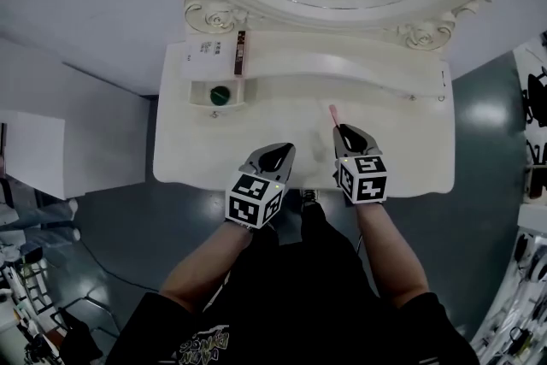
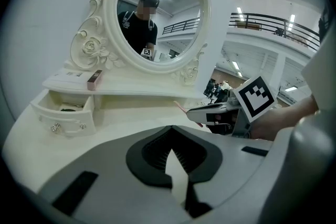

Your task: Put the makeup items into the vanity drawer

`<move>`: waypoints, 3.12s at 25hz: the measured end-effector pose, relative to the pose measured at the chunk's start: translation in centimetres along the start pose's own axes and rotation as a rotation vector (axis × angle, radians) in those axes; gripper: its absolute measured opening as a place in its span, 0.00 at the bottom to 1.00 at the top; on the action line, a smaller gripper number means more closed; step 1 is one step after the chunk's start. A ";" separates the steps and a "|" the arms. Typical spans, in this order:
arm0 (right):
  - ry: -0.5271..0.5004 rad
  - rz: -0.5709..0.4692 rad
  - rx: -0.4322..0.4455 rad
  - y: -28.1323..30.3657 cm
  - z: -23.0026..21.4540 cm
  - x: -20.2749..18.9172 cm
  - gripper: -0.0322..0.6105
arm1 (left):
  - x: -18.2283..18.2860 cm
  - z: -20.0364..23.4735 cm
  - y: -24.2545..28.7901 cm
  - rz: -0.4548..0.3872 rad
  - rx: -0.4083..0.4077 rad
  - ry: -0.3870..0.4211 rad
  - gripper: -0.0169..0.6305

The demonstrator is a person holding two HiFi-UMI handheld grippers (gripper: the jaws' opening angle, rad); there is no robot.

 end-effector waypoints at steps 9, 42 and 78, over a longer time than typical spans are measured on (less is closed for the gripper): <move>-0.070 -0.024 0.121 1.1 5.8 2.1 0.15 | 0.8 2.1 -4.5 -0.058 0.096 -0.006 0.04; -0.342 -0.082 0.650 7.5 17.9 10.0 0.15 | 3.1 6.2 -11.3 -0.234 0.582 -0.115 0.04; -0.381 0.046 0.621 15.3 23.1 9.0 0.15 | 5.2 14.8 -12.9 -0.205 0.535 -0.115 0.04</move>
Point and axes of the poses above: the fingertips, and each gripper's own axes: y forward along the fingers, z to its left, x out of its top, the point moved 4 cm from there along -y, backward along the fingers, and after that the axes turned 10 degrees about -z, right-handed, at the moved point
